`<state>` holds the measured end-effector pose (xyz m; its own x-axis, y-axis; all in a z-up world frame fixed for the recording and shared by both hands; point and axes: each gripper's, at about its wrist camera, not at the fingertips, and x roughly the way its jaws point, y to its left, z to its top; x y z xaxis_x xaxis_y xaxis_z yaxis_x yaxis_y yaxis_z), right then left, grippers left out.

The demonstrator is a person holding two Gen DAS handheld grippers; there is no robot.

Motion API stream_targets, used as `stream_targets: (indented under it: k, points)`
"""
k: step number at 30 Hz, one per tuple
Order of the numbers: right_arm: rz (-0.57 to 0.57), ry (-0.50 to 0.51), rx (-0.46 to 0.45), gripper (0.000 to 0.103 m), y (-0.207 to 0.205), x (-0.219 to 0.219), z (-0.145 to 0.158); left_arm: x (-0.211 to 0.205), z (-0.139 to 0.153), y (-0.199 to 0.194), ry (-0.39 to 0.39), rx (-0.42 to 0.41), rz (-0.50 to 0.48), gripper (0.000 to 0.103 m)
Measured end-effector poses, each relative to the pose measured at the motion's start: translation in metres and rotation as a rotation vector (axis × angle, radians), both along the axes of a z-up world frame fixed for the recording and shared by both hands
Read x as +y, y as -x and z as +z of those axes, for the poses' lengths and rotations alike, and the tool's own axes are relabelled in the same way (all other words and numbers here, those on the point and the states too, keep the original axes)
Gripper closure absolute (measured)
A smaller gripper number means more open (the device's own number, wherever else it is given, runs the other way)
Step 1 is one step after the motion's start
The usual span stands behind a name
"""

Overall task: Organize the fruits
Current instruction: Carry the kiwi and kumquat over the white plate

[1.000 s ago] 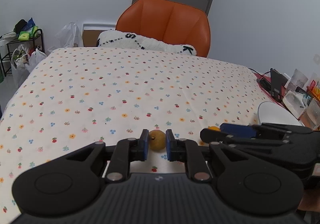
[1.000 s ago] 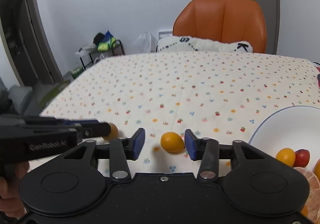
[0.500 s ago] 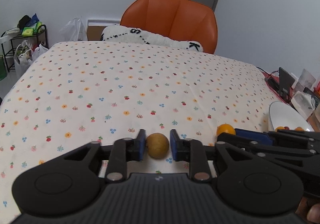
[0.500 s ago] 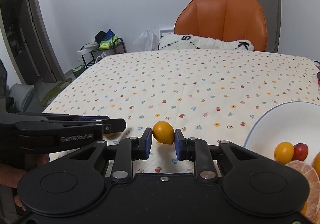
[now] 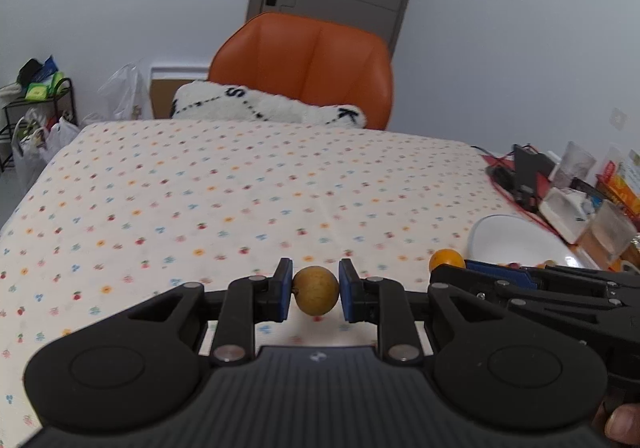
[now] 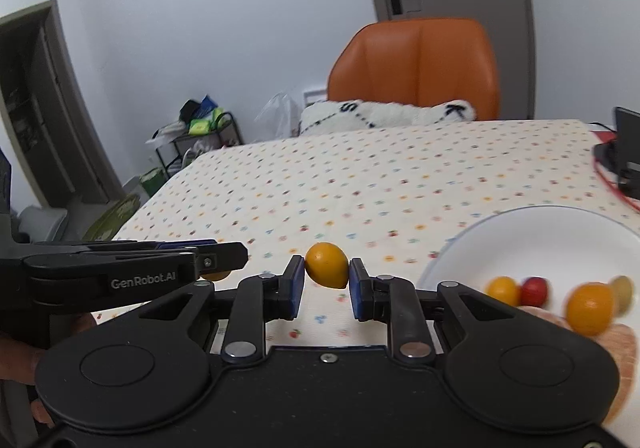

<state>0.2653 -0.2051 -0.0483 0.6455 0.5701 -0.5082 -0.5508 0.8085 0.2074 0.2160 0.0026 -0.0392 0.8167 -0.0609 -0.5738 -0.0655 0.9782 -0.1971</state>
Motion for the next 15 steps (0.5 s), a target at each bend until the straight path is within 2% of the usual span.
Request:
stream_targets:
  k: [15]
  points:
    - [-0.11, -0.015, -0.029, 0.081, 0.021, -0.065, 0.012, -0.058, 0.015, 0.011, -0.004, -0.039, -0.114, 0.081]
